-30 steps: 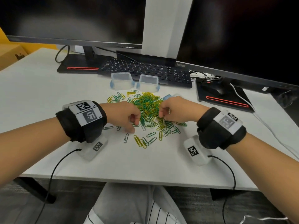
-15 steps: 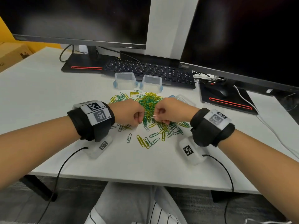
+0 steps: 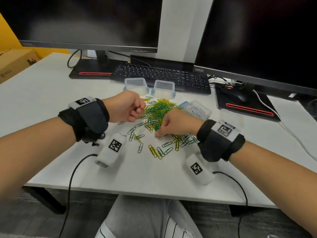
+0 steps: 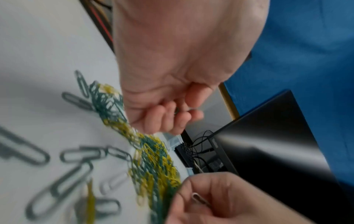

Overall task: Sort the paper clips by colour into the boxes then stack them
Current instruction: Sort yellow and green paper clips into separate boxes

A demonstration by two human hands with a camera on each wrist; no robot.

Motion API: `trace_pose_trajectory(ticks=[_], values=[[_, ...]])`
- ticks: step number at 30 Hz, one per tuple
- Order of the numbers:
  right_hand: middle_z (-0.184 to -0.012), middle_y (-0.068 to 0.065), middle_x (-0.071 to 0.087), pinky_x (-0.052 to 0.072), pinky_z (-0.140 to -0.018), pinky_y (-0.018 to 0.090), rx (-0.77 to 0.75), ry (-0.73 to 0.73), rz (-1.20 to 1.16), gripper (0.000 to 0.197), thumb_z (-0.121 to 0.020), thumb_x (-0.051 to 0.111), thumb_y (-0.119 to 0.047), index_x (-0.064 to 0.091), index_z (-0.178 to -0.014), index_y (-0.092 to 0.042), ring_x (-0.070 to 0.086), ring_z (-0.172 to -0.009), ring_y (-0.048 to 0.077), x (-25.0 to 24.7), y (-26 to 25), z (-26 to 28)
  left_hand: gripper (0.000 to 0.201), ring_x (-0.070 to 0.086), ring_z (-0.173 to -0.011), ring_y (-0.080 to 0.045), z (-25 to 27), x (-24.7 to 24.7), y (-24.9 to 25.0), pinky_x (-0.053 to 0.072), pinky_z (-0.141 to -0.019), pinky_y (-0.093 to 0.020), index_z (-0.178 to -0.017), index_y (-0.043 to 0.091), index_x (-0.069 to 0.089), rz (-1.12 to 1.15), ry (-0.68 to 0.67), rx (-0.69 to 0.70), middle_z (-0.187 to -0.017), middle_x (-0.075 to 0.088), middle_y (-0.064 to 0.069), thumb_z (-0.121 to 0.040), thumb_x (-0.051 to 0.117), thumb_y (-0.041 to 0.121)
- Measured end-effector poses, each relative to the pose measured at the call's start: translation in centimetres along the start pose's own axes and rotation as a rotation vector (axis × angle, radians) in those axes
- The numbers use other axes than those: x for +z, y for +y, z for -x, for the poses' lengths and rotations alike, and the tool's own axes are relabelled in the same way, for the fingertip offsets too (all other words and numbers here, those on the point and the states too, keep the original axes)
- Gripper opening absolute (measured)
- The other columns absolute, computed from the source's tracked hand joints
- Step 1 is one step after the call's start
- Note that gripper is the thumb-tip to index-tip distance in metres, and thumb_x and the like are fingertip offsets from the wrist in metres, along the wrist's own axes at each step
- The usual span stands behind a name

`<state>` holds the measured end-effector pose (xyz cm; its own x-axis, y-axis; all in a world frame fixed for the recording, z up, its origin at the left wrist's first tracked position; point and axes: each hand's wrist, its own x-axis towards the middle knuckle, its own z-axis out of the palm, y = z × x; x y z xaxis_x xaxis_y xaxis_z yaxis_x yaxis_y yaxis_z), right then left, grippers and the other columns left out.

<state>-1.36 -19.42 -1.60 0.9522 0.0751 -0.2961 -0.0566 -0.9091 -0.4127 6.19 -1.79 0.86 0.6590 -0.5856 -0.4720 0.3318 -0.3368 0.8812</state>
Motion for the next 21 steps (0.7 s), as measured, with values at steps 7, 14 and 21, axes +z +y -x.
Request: trace_pose_trajectory(ticks=[7,14,21], values=[[-0.074,0.005,0.06,0.041,-0.052,0.024,-0.045,-0.076,0.268,0.026,-0.087,0.066,-0.027,0.069,-0.086,-0.001,0.055,-0.067,0.019,0.7,-2.0,-0.2,0.031,0.056,-0.075,-0.019,-1.6,0.9,-2.3,0.044,-0.067,-0.026,-0.082,0.006,0.071,-1.242,0.182,0.017,-0.083,0.067,-0.006,-0.079,0.072,0.037],[-0.066,0.002,0.039,0.025,-0.042,0.018,0.048,-0.286,-1.076,0.018,-0.09,0.04,-0.011,0.037,-0.073,-0.016,0.032,-0.05,0.011,-3.4,2.1,1.2,0.027,0.052,-0.07,-0.02,-1.2,1.1,-2.0,0.042,-0.066,-0.028,-0.08,0.004,0.067,-1.218,0.143,0.056,-0.079,0.062,-0.01,-0.088,0.059,0.029],[-0.064,-0.002,0.042,0.028,-0.039,0.015,0.205,-0.087,-0.813,0.013,-0.092,0.06,-0.017,0.057,-0.082,-0.01,0.034,-0.05,0.009,-3.5,5.1,3.2,0.018,0.03,-0.054,-0.014,-1.1,2.0,-0.8,0.027,-0.045,-0.021,-0.071,0.016,0.036,0.155,-0.177,-0.024,-0.065,0.046,-0.005,-0.087,0.028,0.012]])
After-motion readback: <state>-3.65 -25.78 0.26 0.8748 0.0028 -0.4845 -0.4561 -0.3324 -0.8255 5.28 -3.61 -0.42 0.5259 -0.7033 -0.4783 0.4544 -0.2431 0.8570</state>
